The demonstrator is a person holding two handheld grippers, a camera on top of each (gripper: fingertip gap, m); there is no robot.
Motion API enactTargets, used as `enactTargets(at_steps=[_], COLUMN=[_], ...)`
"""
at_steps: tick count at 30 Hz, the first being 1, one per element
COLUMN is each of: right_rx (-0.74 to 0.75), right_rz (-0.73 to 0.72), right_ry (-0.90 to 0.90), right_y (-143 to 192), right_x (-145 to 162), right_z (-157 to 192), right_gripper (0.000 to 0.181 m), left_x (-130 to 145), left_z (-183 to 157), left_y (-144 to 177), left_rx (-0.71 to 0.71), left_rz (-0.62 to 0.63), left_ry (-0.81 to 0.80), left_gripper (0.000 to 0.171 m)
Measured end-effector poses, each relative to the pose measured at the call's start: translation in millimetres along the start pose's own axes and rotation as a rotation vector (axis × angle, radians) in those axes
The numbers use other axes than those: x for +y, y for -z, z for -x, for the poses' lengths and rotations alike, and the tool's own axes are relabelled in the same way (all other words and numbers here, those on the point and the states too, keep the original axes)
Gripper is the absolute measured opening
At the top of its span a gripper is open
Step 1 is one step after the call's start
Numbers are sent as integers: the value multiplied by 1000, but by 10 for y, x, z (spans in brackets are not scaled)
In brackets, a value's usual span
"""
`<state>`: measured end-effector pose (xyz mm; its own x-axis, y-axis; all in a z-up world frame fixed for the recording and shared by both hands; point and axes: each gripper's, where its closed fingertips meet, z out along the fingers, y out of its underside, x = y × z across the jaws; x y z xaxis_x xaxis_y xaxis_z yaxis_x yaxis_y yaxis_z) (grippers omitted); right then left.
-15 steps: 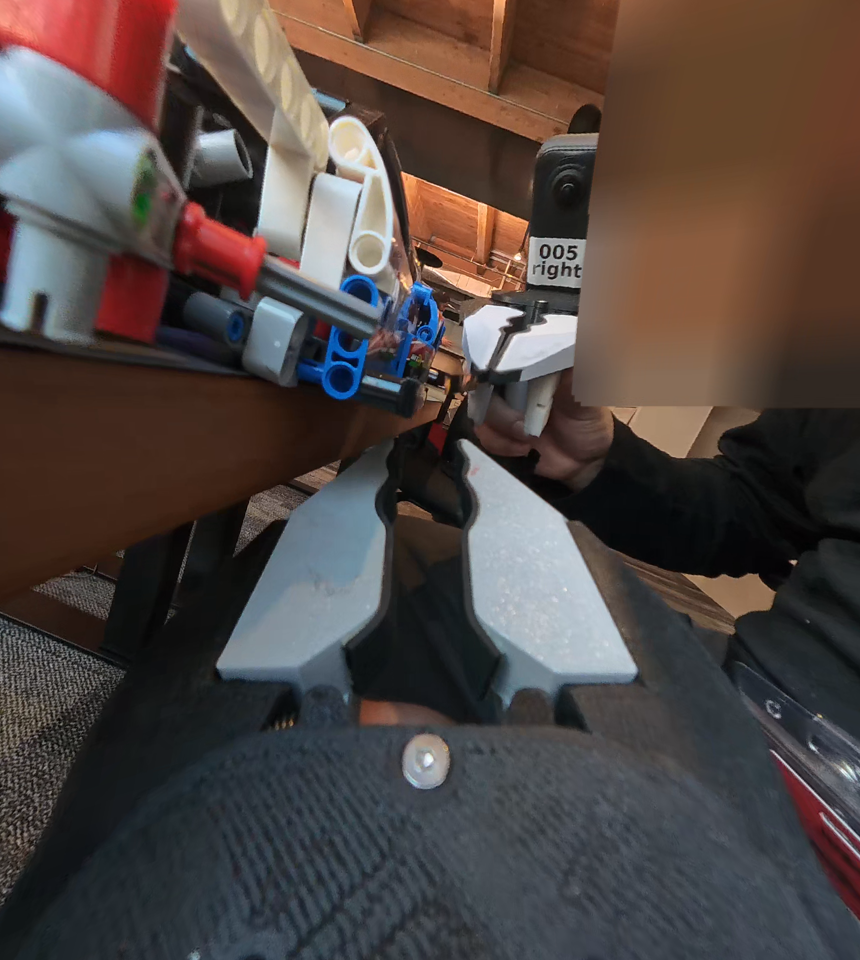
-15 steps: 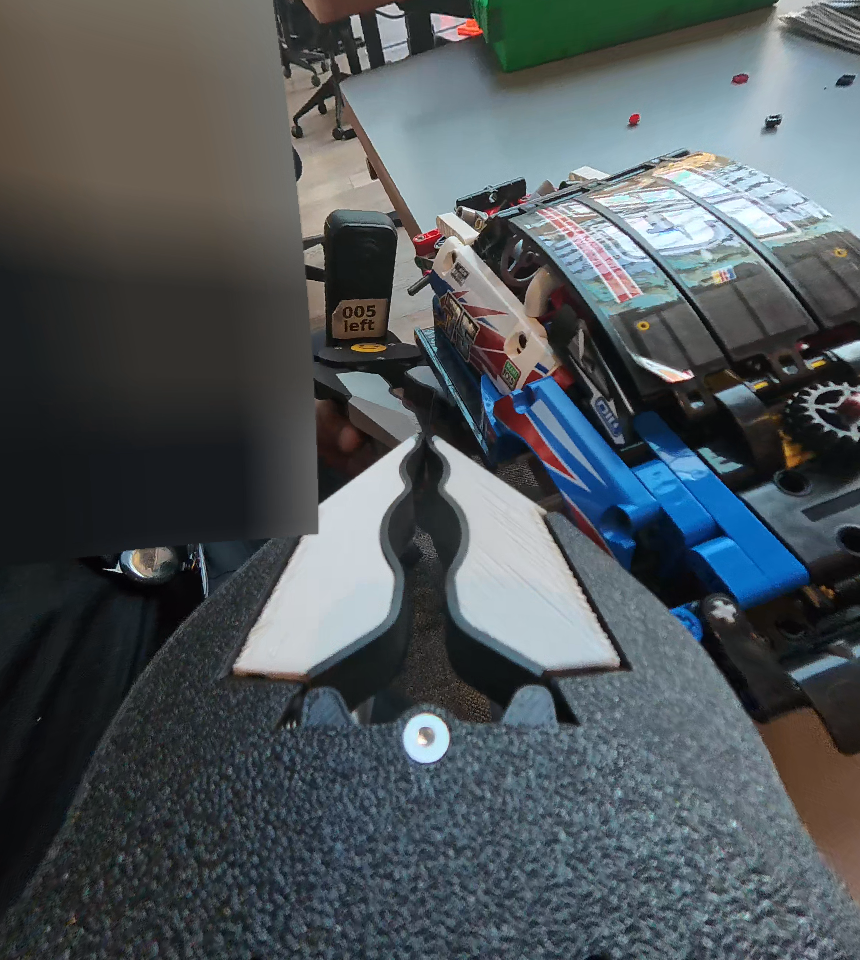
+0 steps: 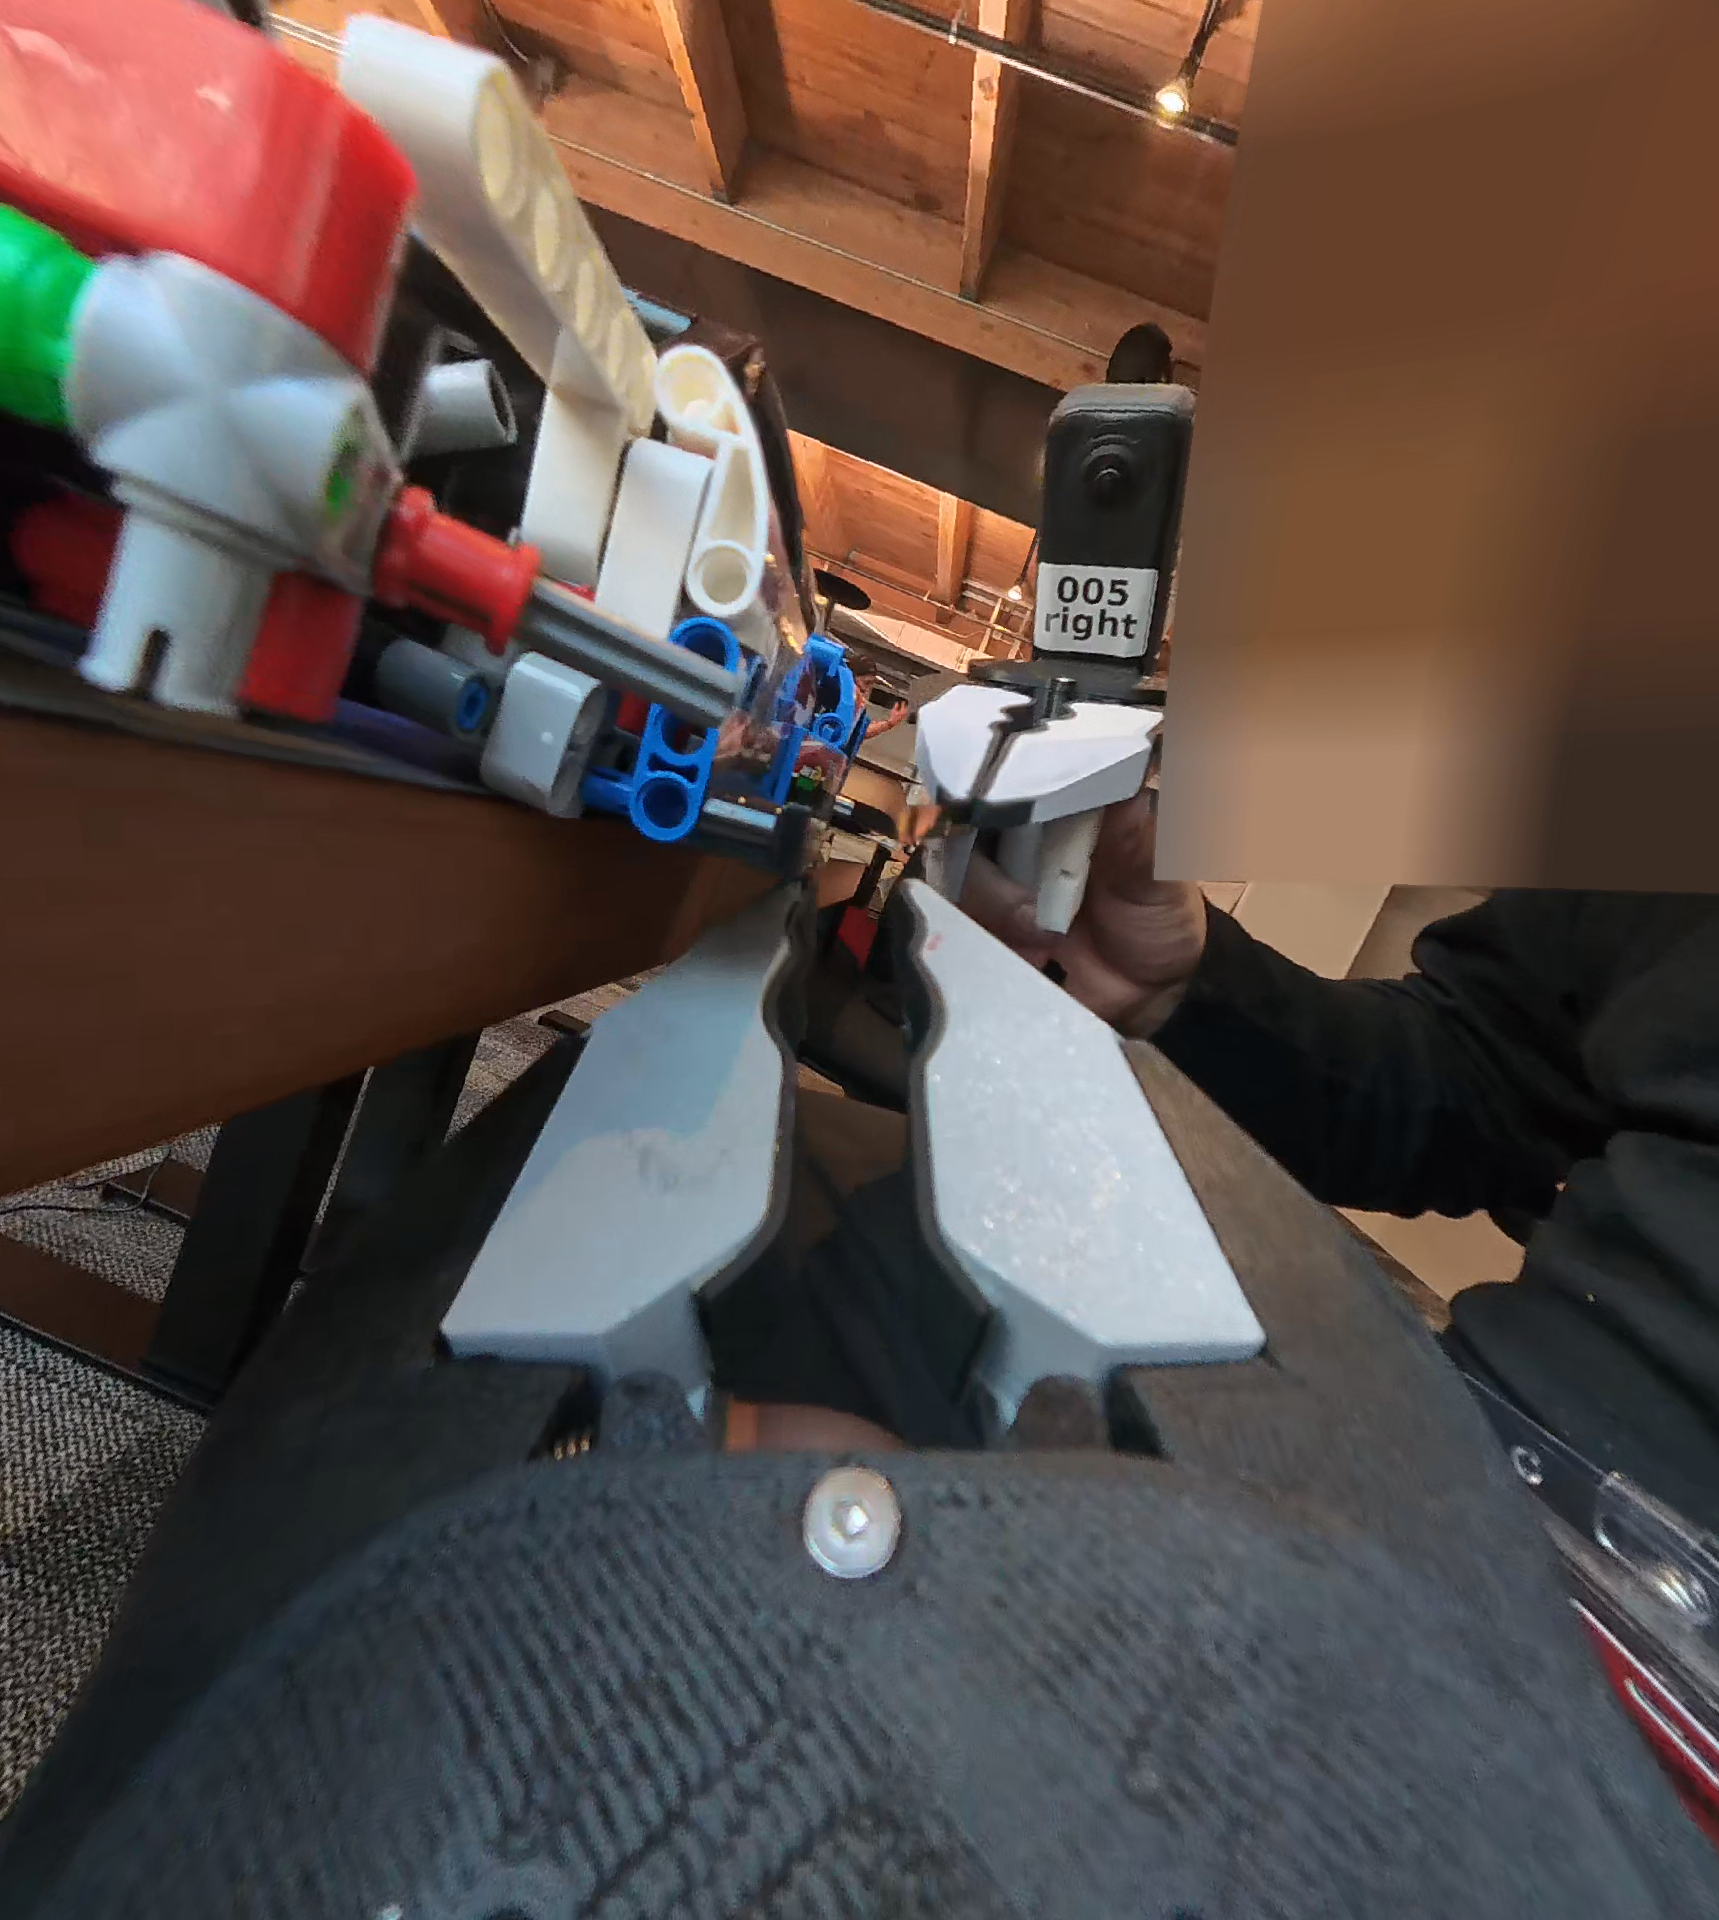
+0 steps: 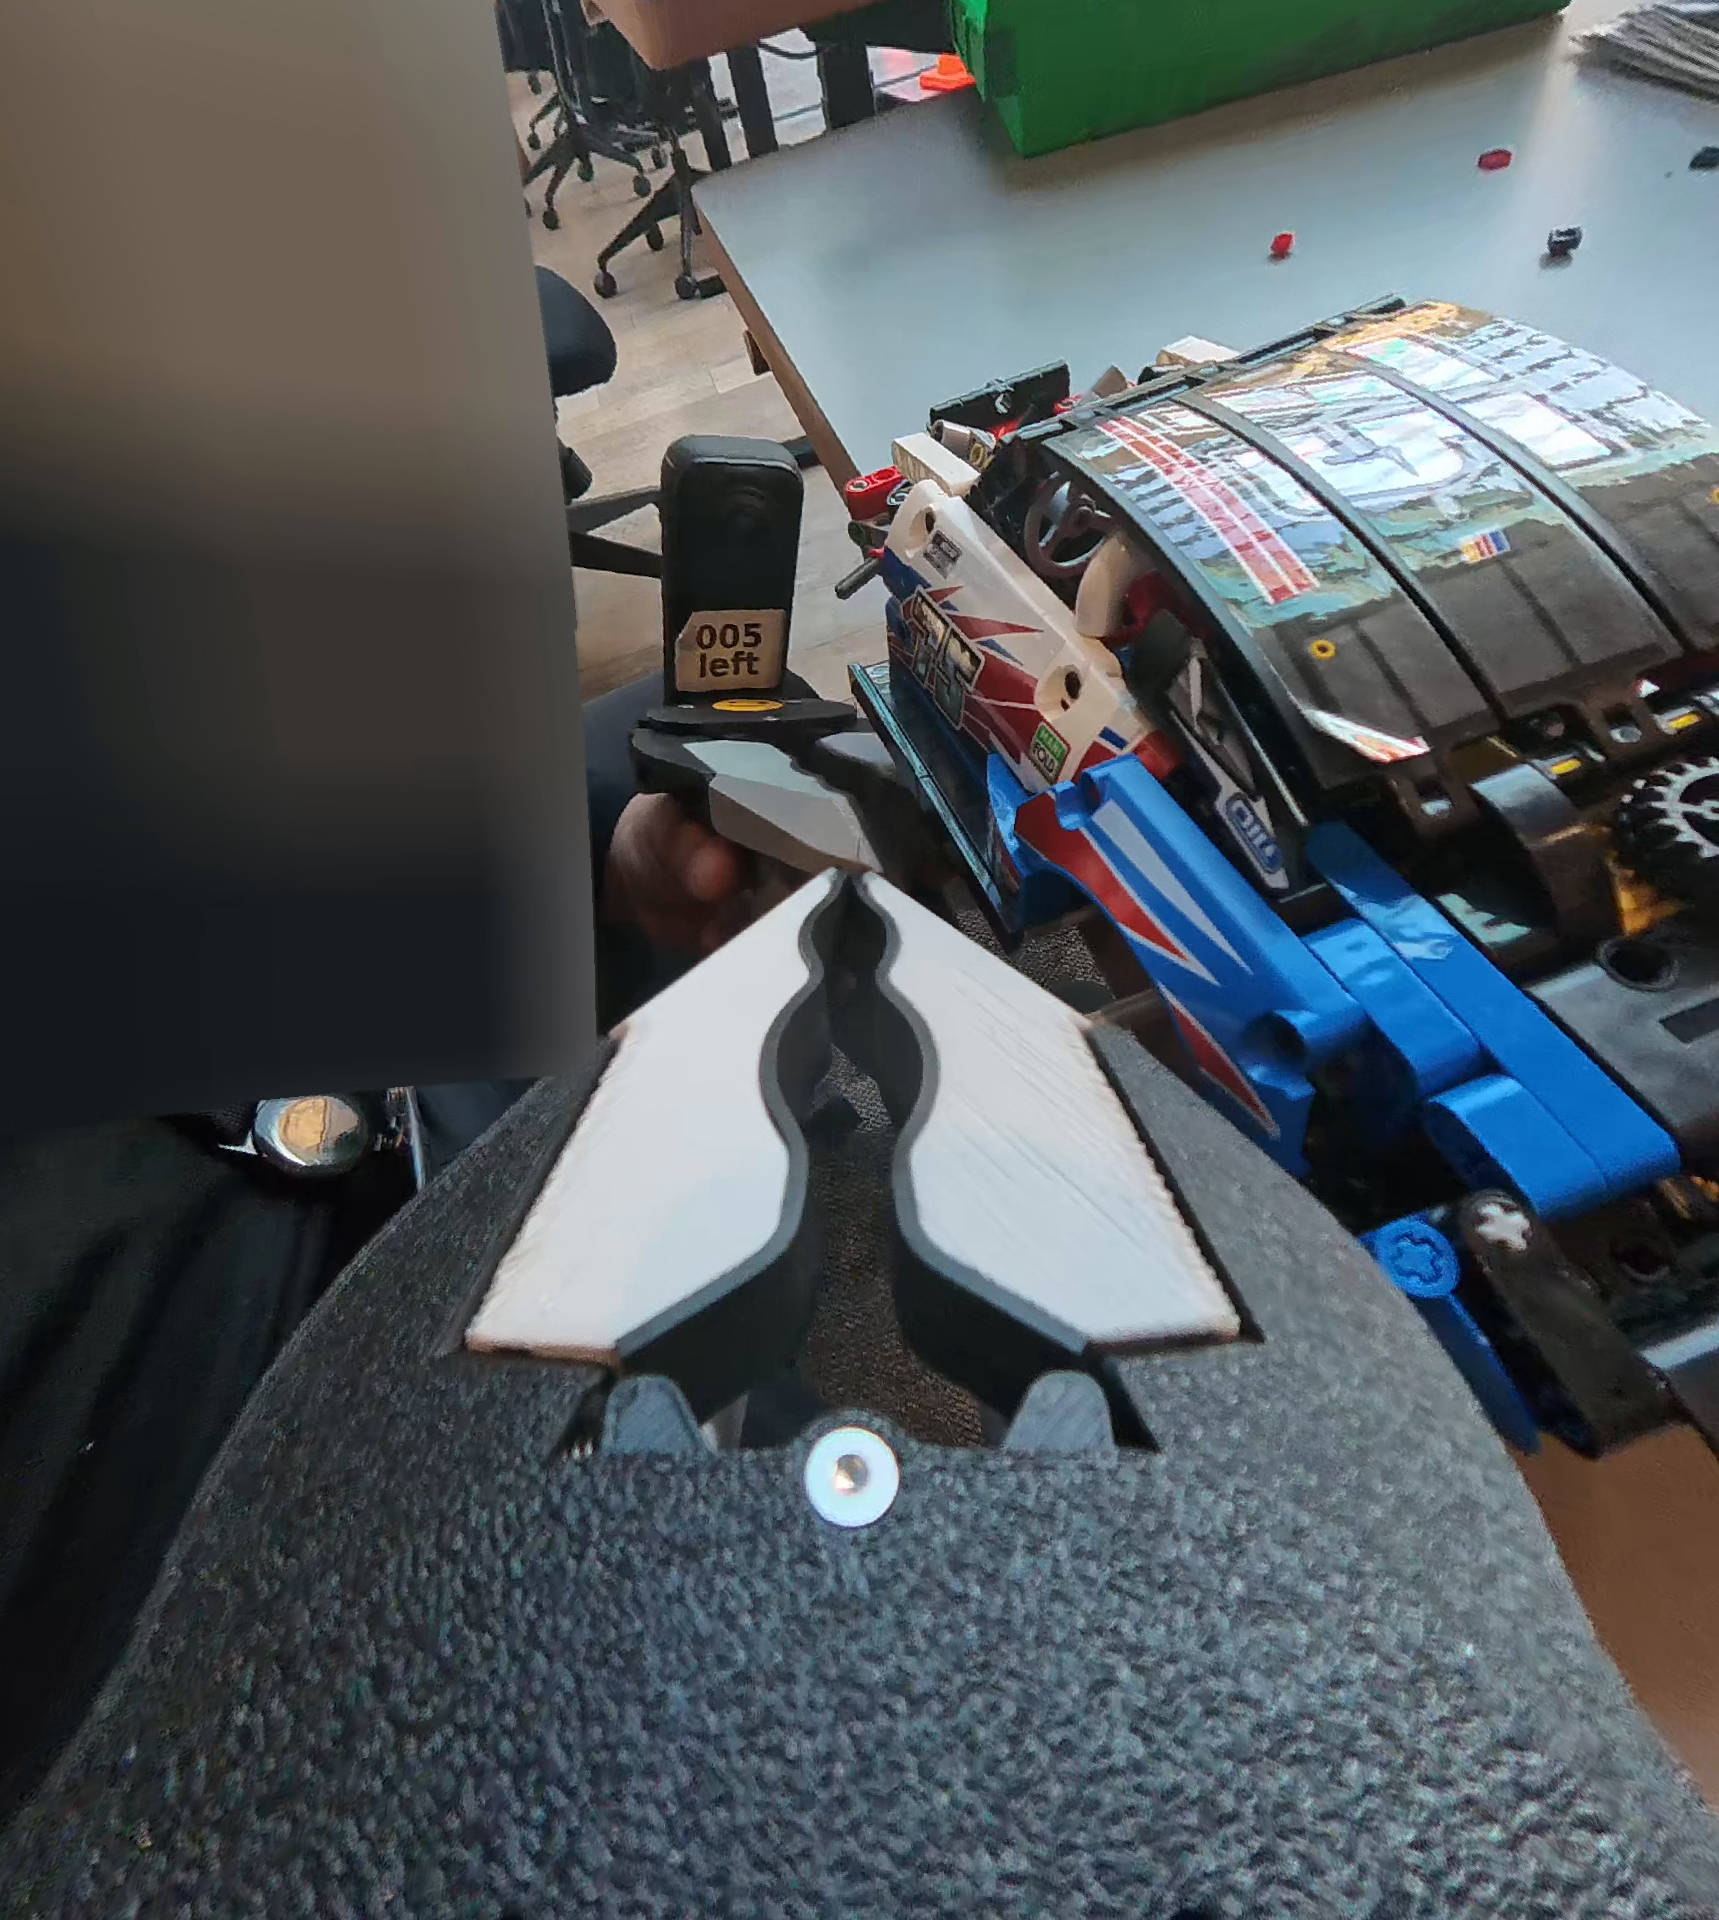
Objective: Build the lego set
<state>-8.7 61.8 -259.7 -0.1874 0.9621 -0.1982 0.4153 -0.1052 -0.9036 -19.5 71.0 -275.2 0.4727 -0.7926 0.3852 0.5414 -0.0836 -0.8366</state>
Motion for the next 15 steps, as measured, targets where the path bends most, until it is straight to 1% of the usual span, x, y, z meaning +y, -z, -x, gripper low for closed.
enactTargets(at_steps=[2, 4, 5, 7, 9, 11, 12, 15], right_rx=[12, 12, 7, -5, -23, -44, -58, -102], right_rz=[11, 10, 3, -8, -14, -32, -46, -72], right_ry=[-3, -11, -16, -22, -20, -10, -7, -19], right_y=[-9, -13, -12, -8, 1, 25, 41, 89], right_x=[28, 49, 48, 48, 51, 43, 38, 62], right_z=[-41, -61, -60, -45, -21, 10, 25, 55], right_gripper=[0, 0, 0, 0, 0, 0, 0, 0], left_x=[3, 0, 11, 114, 249, 295, 295, 193], left_z=[-43, -42, -23, -14, -88, -157, -183, -227], left_y=[-6, -2, 0, 18, 50, 61, 65, 92], left_rx=[22, 24, 16, 15, 42, 38, 34, 1], left_rz=[6, 9, 17, 72, 149, 181, 190, 172], left_ry=[-6, -4, 13, 82, 109, 68, 50, 8], left_gripper=[12, 18, 25, 41, 37, 36, 35, 22])
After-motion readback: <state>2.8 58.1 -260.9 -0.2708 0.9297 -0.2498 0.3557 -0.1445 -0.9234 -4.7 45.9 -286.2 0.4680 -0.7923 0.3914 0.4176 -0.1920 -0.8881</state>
